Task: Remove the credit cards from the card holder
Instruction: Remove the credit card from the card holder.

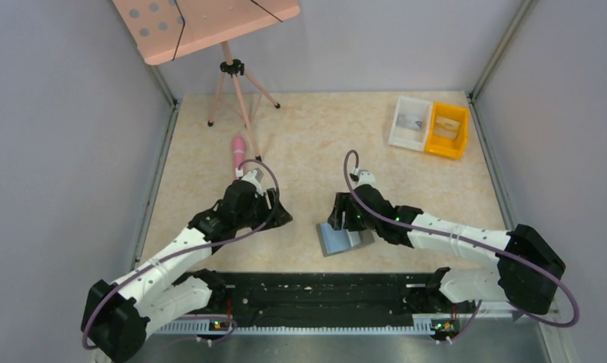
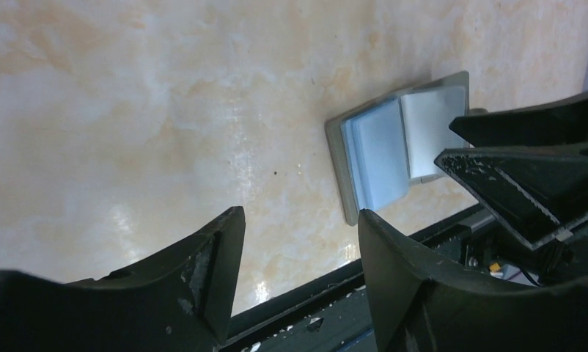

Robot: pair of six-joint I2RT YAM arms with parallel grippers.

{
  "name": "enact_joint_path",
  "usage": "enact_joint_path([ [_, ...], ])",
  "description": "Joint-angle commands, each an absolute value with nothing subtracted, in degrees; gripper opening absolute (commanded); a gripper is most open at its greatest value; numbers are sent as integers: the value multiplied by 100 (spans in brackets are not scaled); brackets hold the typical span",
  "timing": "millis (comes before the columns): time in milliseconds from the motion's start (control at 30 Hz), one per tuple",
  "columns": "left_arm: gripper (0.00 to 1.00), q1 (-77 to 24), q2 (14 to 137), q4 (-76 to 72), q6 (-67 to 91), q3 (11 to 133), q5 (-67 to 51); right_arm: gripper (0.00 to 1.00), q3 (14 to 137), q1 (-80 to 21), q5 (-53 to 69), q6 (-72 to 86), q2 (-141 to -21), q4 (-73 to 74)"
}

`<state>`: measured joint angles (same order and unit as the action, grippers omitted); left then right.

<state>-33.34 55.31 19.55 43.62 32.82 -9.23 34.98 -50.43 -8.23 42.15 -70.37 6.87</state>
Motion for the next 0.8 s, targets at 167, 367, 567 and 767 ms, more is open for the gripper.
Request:
enact_joint_path([
  [167,65,-3319,4046,2570,4163,3668,805,68,4610,-5845,-2162,4388,-7903,1871],
  [367,68,-3316,3278,2642,4181,3547,1209,70,4739,-5987,-2327,4446,-8682,1777],
  [567,68,-3321,3267,2662,4231,3477,1150,72,4951,-6249,-2597,4432,-9363,2010],
  [767,68,-3314,3285,2664,4264,3456,1112,60,4918,-6310,-2683,4554,-9373,1980],
])
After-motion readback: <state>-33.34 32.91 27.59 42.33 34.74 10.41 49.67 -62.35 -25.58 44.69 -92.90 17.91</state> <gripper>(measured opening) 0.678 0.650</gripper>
